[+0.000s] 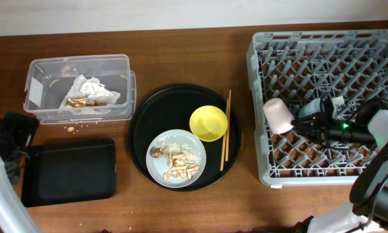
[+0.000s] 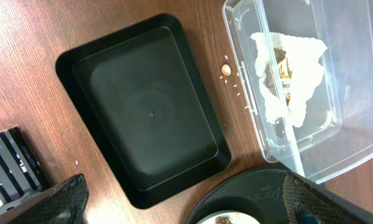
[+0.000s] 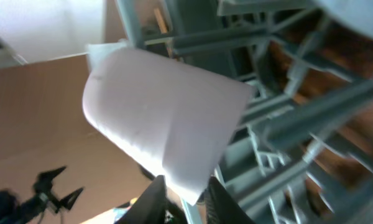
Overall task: Sort waste into correct bins and load items into the dishwasher rack
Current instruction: 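Lower the pink cup upside down in the rack and open the right gripper, then move the right gripper to the round tray and grasp the yellow bowl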
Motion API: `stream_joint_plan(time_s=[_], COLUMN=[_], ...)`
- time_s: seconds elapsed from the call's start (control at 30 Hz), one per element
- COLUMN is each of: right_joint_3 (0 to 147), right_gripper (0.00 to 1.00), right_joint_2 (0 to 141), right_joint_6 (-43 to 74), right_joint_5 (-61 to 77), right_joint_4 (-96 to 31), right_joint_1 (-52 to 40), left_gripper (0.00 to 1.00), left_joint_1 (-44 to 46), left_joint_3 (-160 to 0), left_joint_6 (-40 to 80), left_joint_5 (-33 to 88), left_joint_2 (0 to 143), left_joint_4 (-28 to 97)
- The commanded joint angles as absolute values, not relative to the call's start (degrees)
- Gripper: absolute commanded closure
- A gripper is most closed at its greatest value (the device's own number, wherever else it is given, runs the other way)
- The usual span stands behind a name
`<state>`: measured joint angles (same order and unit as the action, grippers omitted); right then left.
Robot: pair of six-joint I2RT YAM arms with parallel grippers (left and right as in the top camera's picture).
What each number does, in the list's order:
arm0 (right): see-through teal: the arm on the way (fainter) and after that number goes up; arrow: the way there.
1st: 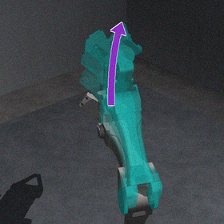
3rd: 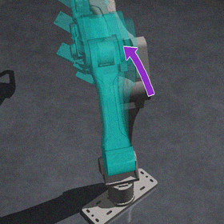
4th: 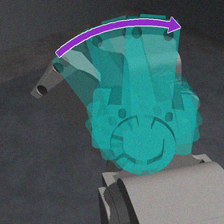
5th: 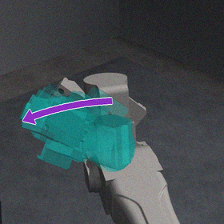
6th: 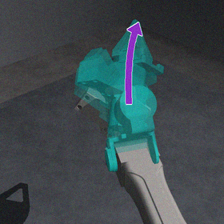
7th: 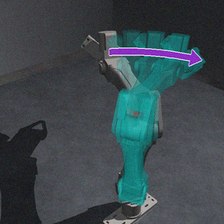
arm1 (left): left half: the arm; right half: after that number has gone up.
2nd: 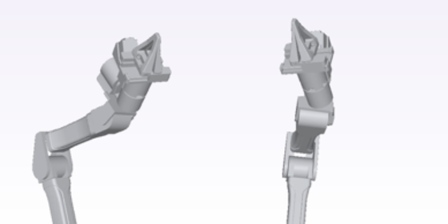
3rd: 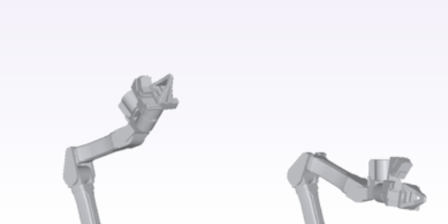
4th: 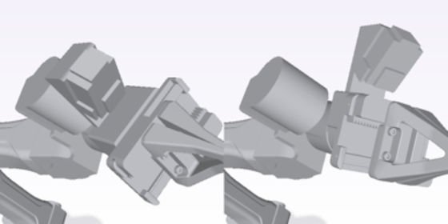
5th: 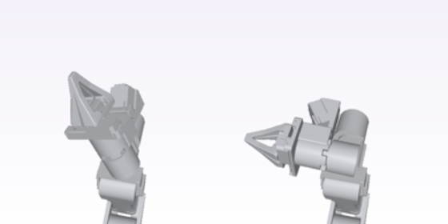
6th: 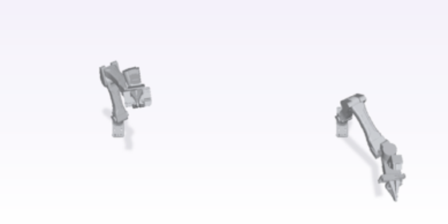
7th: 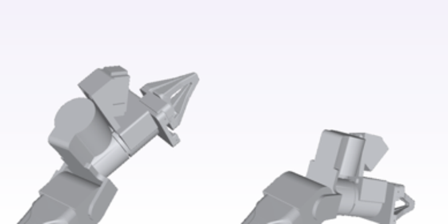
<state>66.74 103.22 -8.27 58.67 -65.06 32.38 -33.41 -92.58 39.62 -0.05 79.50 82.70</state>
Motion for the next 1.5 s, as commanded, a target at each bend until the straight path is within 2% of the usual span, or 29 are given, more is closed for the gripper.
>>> stream_joint_plan(time_s=[0.0,0.1,0.17,0.2,0.23,0.33,0.5,0.57,0.73,0.8,1.07,1.2,1.33,1.47], right_joint_3=[73.1,76.8,78.6,79.2,79.5,79.5,79.5,79.5,79.5,80.0,91.3,91.7,91.7,91.7], right_gripper=[0.69,0.59,0.41,0.35,0.34,0.34,0.41,0.41,0.4,0.4,0.4,0.4,0.41,0.46], right_joint_2=[95.8,90.7,87.3,85.1,83.7,80.2,75.6,73.6,74.1,76.0,92.1,101.3,108.8,113.1], right_joint_6=[-5.1,-2.1,-0.8,-0.3,0.4,0.5,0.5,2.1,13.9,15.9,25.0,31.7,34.0,34.6], right_joint_5=[47.4,40.2,38.7,38.7,38.7,38.7,38.5,36.1,15.2,12.2,3.5,-2.9,-3.3,-3.2], right_joint_4=[-68.4,-71.6,-72.8,-72.8,-72.6,-72.2,-71.7,-69.9,-66.1,-64.9,-60.2,-53.9,-51.6,-50.5], right_joint_1=[32.4,32.4,32.4,32.2,32.1,30.9,23.8,17.9,-4.0,-10.6,-28.8,-34.0,-35.6,-36.4], left_gripper=[0.01,0.01,0.01,0.01,0.01,0.01,0.01,0.01,0.01,0.01,0.01,0.01,0.01,0.01], left_joint_1=[-33.7,-33.7,-33.7,-33.7,-33.7,-33.7,-33.7,-33.7,-33.7,-33.7,-33.7,-33.7,-33.7,-33.7], left_joint_3=[-92.9,-92.9,-92.9,-92.9,-92.9,-92.9,-92.9,-92.9,-92.9,-92.9,-92.9,-92.9,-92.9,-92.9], left_joint_6=[38.7,38.7,38.7,38.7,38.7,38.7,38.7,38.7,38.7,38.7,38.7,38.7,38.7,38.7], left_joint_5=[-0.4,-0.4,-0.4,-0.4,-0.4,-0.4,-0.4,-0.4,-0.4,-0.4,-0.4,-0.4,-0.4,-0.4], left_joint_2=[79.5,79.5,79.5,79.5,79.5,79.5,79.5,79.5,79.5,79.5,79.5,79.5,79.5,79.5], left_joint_4=[82.6,82.6,82.6,82.6,82.6,82.6,82.6,82.6,82.6,82.6,82.6,82.6,82.6,82.6])
